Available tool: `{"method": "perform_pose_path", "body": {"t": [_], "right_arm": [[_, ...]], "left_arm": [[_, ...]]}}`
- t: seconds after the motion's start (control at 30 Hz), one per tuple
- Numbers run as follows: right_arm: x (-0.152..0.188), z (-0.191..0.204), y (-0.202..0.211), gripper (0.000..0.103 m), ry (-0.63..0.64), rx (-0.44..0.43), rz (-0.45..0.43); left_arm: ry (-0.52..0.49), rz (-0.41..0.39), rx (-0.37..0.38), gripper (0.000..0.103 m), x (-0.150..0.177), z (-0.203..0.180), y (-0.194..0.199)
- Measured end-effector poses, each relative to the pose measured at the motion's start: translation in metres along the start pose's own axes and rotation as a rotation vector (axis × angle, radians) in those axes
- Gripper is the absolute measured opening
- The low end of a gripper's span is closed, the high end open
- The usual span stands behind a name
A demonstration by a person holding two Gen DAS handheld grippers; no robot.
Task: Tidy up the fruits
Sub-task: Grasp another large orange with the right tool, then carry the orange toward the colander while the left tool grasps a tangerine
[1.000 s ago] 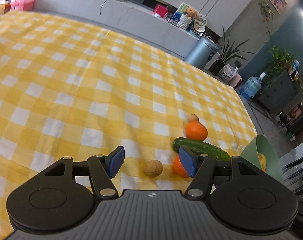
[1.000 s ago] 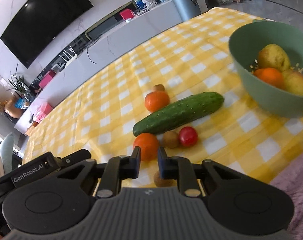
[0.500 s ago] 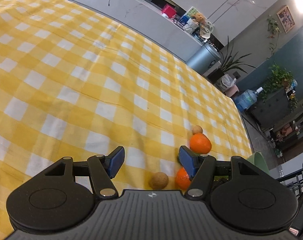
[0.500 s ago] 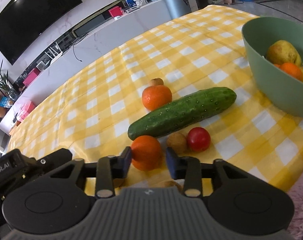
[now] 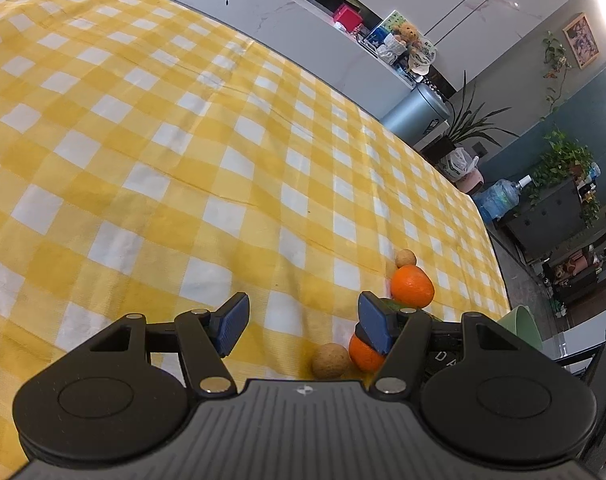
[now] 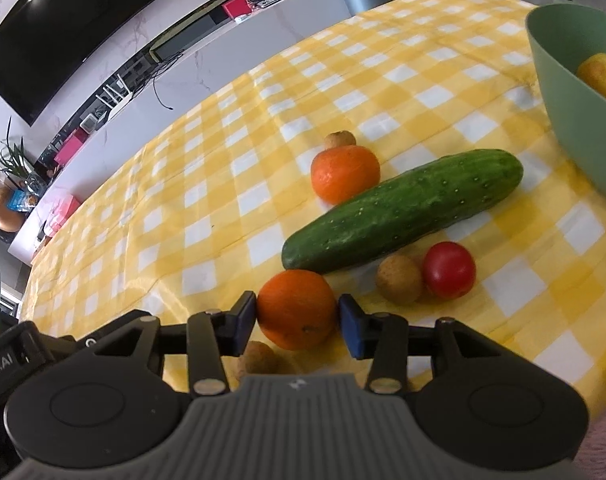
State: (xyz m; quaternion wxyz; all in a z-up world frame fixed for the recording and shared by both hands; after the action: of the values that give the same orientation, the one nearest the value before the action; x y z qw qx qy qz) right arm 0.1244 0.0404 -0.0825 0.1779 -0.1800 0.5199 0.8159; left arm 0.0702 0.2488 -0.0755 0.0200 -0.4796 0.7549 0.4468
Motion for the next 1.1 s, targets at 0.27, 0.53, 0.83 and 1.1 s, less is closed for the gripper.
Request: {"method": "perform_pose_path", "body": {"t": [0.27,0.53,0.83,1.1], "right_arm": [[0.003,-0.001,0.005,0.041,0.019,0.010,-0.023],[-0.003,-0.012,0.024,0.040,-0.045,-0.063,-0.054],[-0.021,-0.050,0.073,0.040,-0.153,-0.202,-0.128],[-0.043,-0.099,0.113,0.040,-0.237,-0.236,-0.234]], "left_arm": [[-0.013,0.017,0.015,0.073,0.006,-0.004,-0.004],[-0.073,-0.002,-0.023,0.073,0.011,-0.014,-0.002],[-0.291,-0.027,-0.063,0.072,0.024,-0.064,0.000],[-0.499,0.009,-0.096,0.060,0.042,-0.123,-0.016]]}}
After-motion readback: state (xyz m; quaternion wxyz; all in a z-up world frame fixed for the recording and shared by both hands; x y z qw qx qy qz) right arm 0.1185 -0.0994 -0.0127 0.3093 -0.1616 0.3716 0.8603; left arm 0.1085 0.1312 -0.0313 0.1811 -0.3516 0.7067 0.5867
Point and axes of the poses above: each gripper's, at about its wrist camera, not at the fingertips, and y roughly against the way its jaws point, z to its left, x to its underside, the point moved 2 cm from there along -y, roughly the way its jaws point, and after that the axes turned 3 degrees about x, right-handed, at the moved point
